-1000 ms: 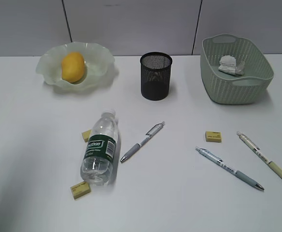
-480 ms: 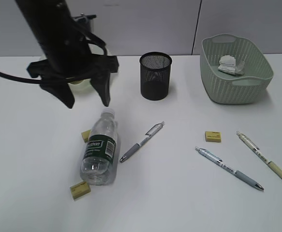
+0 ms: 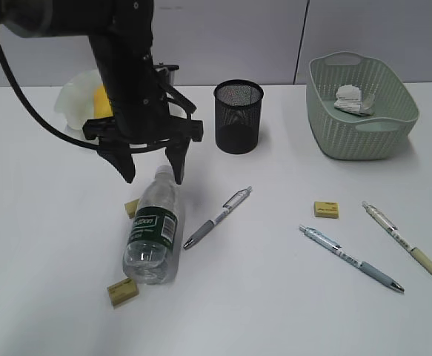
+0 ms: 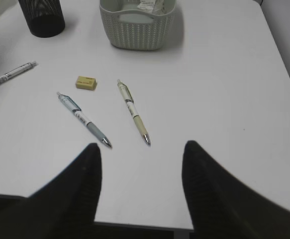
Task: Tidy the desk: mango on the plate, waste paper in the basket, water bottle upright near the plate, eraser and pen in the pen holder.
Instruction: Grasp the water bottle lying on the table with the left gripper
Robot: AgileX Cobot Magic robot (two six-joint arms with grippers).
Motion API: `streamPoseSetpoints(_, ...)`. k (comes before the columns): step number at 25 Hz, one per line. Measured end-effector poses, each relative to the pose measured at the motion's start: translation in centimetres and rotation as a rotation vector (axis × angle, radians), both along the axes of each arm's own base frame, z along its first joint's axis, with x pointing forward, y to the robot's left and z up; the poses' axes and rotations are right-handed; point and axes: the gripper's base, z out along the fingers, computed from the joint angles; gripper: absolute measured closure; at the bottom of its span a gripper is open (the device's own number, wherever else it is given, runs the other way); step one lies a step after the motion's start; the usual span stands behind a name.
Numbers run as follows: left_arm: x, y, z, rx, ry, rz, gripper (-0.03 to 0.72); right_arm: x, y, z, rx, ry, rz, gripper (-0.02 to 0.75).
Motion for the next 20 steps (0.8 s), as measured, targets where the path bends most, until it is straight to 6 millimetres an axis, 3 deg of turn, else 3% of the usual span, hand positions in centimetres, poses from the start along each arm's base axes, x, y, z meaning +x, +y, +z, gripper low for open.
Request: streamPoseSetpoints(20,0.4,-0.9,-6.1,0.067,0.113,-0.056,0.092,0.0,0.0,0.0,-0.002,-0.001,0.0,0.316)
